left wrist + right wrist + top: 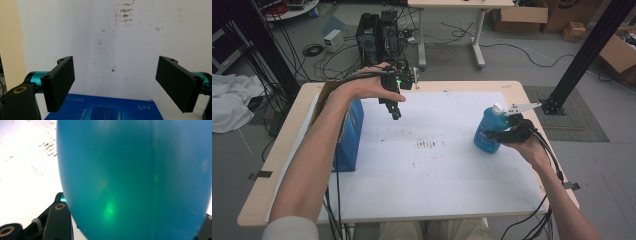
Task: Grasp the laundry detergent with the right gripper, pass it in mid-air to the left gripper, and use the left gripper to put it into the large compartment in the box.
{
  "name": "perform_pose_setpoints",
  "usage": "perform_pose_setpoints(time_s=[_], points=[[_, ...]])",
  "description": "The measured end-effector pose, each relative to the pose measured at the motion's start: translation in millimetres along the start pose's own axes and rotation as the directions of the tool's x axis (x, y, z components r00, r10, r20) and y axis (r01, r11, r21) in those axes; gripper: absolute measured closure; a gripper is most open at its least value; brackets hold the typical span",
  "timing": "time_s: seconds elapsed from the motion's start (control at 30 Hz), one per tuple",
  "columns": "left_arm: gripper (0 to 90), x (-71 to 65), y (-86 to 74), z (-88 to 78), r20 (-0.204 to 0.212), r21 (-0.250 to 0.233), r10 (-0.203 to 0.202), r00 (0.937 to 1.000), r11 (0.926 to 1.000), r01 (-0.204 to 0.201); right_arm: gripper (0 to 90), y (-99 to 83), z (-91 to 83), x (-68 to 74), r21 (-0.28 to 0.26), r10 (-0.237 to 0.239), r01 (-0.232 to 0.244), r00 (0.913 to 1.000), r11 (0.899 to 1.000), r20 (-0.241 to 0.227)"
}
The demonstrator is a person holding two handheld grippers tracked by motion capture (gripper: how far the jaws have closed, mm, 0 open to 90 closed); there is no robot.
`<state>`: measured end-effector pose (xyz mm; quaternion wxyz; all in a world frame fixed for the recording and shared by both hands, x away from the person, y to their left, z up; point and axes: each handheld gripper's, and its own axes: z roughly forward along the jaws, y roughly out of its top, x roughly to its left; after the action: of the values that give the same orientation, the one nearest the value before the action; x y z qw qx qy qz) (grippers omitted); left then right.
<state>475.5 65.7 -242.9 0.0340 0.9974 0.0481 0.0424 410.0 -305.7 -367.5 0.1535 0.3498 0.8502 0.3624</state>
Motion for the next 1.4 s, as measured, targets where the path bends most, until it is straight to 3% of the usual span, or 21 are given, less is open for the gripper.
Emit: perform_pose_setpoints(time_s=[0.13, 0.17, 0.23, 0.27, 0.3, 0.33, 0.57, 0.6, 0.63, 0.7, 0.83, 0.97, 1.1, 1.17, 1.2, 1.23, 1.27, 1.3, 1.33, 1.37, 1.4], points=[[15.8, 0.1, -1.0, -1.2, -0.003, -0.003, -0.004, 1.0, 1.0, 0.004, 44.2, -5.9, -0.8, -4.4, -0.048, 0.006, -0.007, 0.9993, 0.999, -0.036], [15.8, 0.0, -1.3, -1.3, -0.005, -0.004, -0.005, 1.0, 1.0, 0.005, 44.4, -3.3, -0.8, -3.5, -0.026, 0.008, -0.009, 0.9995, 1.0, -0.029], [15.8, 0.5, 0.8, 1.1, 0.005, -0.001, -0.001, 1.0, 1.0, 0.001, 44.8, -4.9, -0.9, -4.3, -0.038, 0.009, -0.011, 0.9993, 0.999, -0.035], [15.8, -0.1, -1.7, -1.0, -0.004, -0.009, -0.008, 1.0, 0.9999, 0.008, 44.9, 0.2, -0.1, 0.2, 0.003, -0.01, 0.01, 0.9999, 1.0, 0.005], [15.8, 0.6, -1.5, -1.5, -0.008, -0.006, -0.01, 0.9999, 0.9999, 0.01, 45.0, -4.4, -0.8, -4.4, -0.036, 0.009, -0.01, 0.9994, 0.999, -0.034], [15.8, 0.2, -1.9, -1.7, -0.004, -0.001, -0.006, 1.0, 1.0, 0.006, 45.2, -6.7, -1.0, -4.3, -0.059, -0.009, 0.006, 0.9992, 0.998, -0.04], [15.8, -0.1, -0.6, -0.7, -0.006, -0.003, -0.004, 1.0, 1.0, 0.004, 45.7, -6.8, -1.0, -4.4, -0.057, -0.004, 0.002, 0.9992, 0.998, -0.04], [15.8, 0.6, -1.3, -1.6, -0.009, -0.006, -0.012, 0.9999, 0.9999, 0.012, 45.8, -2.5, -0.7, -2.9, -0.019, 0.009, -0.009, 0.9997, 1.0, -0.025], [15.8, -0.5, -1.1, -2.0, -0.007, -0.001, -0.008, 0.9999, 1.0, 0.008, 45.8, -6.5, -1.1, -3.5, -0.057, -0.013, 0.011, 0.9991, 0.998, -0.04], [15.8, -1.0, -1.3, -2.8, -0.007, -0.004, -0.008, 0.9999, 1.0, 0.008, 46.0, -6.8, -1.0, -4.3, -0.055, -0.001, -0.002, 0.9992, 0.998, -0.04], [15.8, -1.1, -1.3, -3.5, -0.012, -0.006, -0.008, 0.9999, 0.9999, 0.008, 46.3, -4.5, -2.0, -2.5, -0.057, -0.039, 0.036, 0.9978, 0.998, -0.054], [15.8, -1.9, -0.7, -4.6, -0.013, -0.011, -0.01, 0.9999, 0.9999, 0.01, 46.3, -5.3, -1.5, -3.4, -0.053, -0.032, 0.029, 0.9984, 0.998, -0.048], [15.8, -1.9, -0.6, -4.7, -0.01, -0.014, -0.01, 0.9999, 0.9999, 0.009, 46.2, 1.8, -8.9, -0.1, -0.085, -0.046, 0.039, 0.9955, 0.996, -0.083], [15.8, -3.5, 0.4, -7.2, -0.014, -0.023, -0.009, 0.9999, 0.9997, 0.009, 46.1, -5.9, -1.3, -4.0, -0.055, -0.021, 0.019, 0.9987, 0.998, -0.045], [15.8, -6.5, 2.2, -10.3, -0.014, -0.024, -0.003, 0.9999, 0.9997, 0.003, 46.1, 10.9, -15.9, 5.7, -0.094, -0.075, 0.065, 0.9912, 0.993, -0.109], [15.8, -5.6, 1.5, -9.3, -0.014, -0.026, -0.007, 0.9999, 0.9996, 0.006, 46.0, 26.2, -23.1, 17.0, -0.099, -0.135, 0.121, 0.9801, 0.988, -0.146], [15.8, -8.0, 3.1, -11.0, -0.021, -0.028, 0.001, 0.9998, 0.9996, -0.002, 46.0, 22.7, -21.9, 14.1, -0.098, -0.124, 0.111, 0.9832, 0.989, -0.134], [15.8, -7.9, 2.8, -10.7, -0.021, -0.028, -0.003, 0.9998, 0.9996, 0.002, 46.0, 29.8, -23.9, 19.8, -0.101, -0.15, 0.135, 0.9758, 0.986, -0.159], [15.8, -10.9, 4.6, -13.3, -0.022, -0.031, 0.012, 0.9997, 0.9994, -0.013, 46.0, 28.9, -23.5, 18.9, -0.105, -0.15, 0.135, 0.9766, 0.985, -0.154], [15.8, -13.6, 5.7, -16.1, -0.022, -0.035, 0.021, 0.9995, 0.9991, -0.022, 46.0, 35.5, -24.5, 25.3, -0.107, -0.175, 0.157, 0.9679, 0.982, -0.181], [15.8, -2.8, 0.0, -5.8, -0.013, -0.017, -0.011, 0.9999, 0.9998, 0.01, 45.9, 40.7, -24.5, 31.0, -0.11, -0.197, 0.178, 0.9585, 0.978, -0.206]])
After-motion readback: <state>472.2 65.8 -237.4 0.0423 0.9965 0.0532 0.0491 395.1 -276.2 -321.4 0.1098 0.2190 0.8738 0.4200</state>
